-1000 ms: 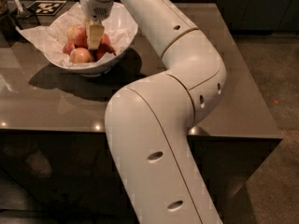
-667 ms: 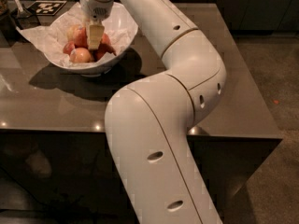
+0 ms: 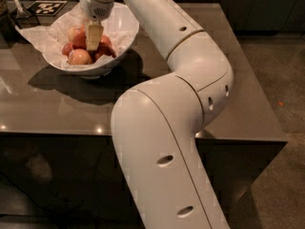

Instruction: Pick apple from white bowl

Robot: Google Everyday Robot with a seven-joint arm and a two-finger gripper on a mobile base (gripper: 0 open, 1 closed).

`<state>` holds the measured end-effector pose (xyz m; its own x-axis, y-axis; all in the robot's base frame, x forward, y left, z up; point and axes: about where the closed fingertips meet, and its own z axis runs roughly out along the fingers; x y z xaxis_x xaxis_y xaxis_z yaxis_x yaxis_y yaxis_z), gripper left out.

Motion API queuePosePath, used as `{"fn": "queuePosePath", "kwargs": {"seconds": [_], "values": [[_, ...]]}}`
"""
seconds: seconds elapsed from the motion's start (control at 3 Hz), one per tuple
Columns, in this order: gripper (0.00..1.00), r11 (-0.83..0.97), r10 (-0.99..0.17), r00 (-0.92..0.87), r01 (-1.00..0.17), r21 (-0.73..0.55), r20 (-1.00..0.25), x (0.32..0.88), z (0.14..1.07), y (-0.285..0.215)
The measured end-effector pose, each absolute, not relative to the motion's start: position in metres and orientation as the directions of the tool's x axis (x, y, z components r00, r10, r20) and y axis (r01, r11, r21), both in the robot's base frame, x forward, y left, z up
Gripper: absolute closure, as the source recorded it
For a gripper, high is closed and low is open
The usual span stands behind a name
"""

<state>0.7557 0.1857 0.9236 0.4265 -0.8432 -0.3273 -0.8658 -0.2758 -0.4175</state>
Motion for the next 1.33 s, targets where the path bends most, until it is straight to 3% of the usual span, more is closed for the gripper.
{"fn": "queuePosePath", "kwargs": {"seconds": [1.33], "values": [[1.0, -0.182, -0.839, 0.404, -0.84, -0.512, -0.365, 0.745, 0.958, 0.17]]}}
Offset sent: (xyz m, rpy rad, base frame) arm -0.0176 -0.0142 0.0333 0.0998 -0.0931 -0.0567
